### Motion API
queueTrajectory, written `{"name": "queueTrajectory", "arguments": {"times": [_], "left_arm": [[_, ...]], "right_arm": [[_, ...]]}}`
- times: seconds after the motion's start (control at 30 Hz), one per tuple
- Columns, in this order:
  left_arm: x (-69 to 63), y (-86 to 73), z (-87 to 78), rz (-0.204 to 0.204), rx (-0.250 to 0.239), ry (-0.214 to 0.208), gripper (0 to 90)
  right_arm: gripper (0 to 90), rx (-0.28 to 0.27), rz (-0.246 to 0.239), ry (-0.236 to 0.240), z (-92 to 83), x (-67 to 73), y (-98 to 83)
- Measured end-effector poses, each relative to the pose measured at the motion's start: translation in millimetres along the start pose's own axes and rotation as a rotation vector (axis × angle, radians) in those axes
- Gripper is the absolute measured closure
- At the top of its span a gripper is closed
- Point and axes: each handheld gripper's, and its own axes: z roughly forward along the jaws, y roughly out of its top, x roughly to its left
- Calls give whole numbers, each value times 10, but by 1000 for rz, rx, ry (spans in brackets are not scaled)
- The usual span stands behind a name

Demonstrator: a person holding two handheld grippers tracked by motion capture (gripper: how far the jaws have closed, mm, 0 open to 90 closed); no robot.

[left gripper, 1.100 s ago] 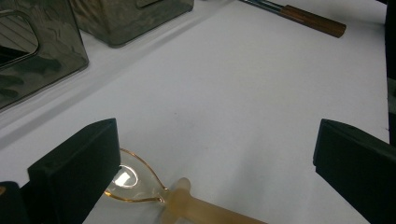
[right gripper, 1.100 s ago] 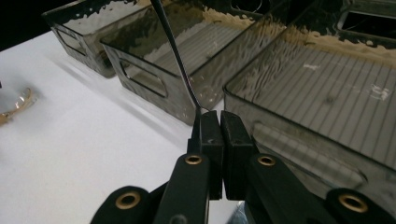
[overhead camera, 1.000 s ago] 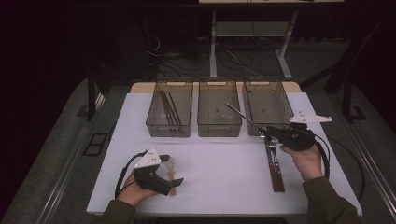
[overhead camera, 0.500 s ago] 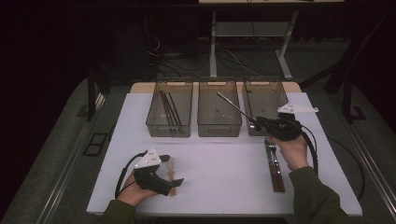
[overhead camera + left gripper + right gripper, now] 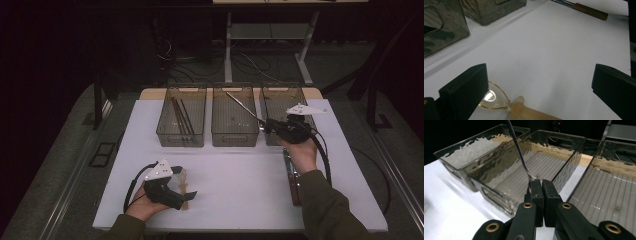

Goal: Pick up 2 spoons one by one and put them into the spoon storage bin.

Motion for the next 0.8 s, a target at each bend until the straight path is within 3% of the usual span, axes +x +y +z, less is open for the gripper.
{"name": "queueTrajectory", "arguments": {"times": [0.23,0.47,0.53,0.6,0.8], "left_arm": [[-1,-1,-6,2,1,-1,0],[-8,2,-8,7,5,-6,0],[-8,2,-9,6,4,-6,0],[-7,0,-6,4,0,-6,0],[-8,2,-9,6,4,-5,0]], "right_arm": [[886,12,10,-29,246,28,64],[862,86,-10,-47,505,107,34],[711,89,-13,-42,543,125,22],[617,88,-21,-52,550,144,18],[439,101,-12,-26,491,118,5]]}}
